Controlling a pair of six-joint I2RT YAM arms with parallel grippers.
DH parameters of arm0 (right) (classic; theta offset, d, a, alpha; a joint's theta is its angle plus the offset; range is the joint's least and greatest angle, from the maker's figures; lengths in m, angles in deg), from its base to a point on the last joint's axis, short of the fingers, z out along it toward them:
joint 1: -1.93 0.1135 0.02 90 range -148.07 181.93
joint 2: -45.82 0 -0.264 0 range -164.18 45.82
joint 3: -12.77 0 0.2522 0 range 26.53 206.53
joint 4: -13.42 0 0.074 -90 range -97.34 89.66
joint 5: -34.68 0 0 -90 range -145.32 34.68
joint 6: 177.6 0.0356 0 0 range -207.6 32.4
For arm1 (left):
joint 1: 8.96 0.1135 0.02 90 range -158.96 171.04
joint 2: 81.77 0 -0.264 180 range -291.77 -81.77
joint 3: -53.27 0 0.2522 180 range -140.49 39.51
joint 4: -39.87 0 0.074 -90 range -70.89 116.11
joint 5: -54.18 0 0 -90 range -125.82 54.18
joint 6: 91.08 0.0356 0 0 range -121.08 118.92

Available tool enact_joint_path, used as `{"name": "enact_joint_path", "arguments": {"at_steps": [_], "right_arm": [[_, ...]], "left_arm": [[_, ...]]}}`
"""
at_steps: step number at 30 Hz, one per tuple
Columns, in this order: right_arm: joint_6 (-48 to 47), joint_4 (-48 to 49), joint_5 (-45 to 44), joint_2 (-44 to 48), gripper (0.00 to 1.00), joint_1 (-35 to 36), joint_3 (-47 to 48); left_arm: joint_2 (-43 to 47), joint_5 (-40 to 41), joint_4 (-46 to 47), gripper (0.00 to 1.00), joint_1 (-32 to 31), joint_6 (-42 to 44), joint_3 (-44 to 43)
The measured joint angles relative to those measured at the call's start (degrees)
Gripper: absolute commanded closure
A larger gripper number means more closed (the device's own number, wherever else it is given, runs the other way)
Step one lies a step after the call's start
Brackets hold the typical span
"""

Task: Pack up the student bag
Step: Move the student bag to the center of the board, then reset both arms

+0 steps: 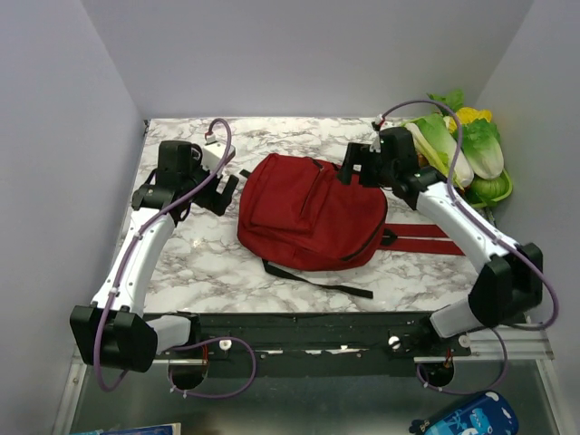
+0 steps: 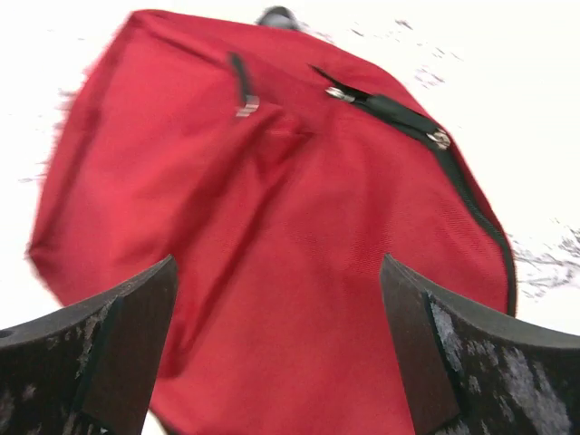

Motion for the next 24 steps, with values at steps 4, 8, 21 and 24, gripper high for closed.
{"name": "enact_joint_path", "arguments": {"at_steps": [4,8,21,24], "right_arm": [[-0.09,2.29,3.52,9.07,0.00,0.68,-2.56],[-0.52,3.65,3.80,13.44,0.00,0.68,-7.69],[-2.29,7.10,6.21,30.21,0.00,0.66,-22.91],[-2.34,7.72,6.23,31.93,0.00,0.66,-24.76]], "left_arm": [[0.28,2.08,2.45,0.01,0.00,-3.26,0.02],[3.54,2.91,5.38,0.01,0.02,-5.14,2.29],[11.93,6.47,10.34,0.01,0.00,-8.74,10.08],[12.20,6.73,10.95,0.01,0.02,-9.29,11.45]]}}
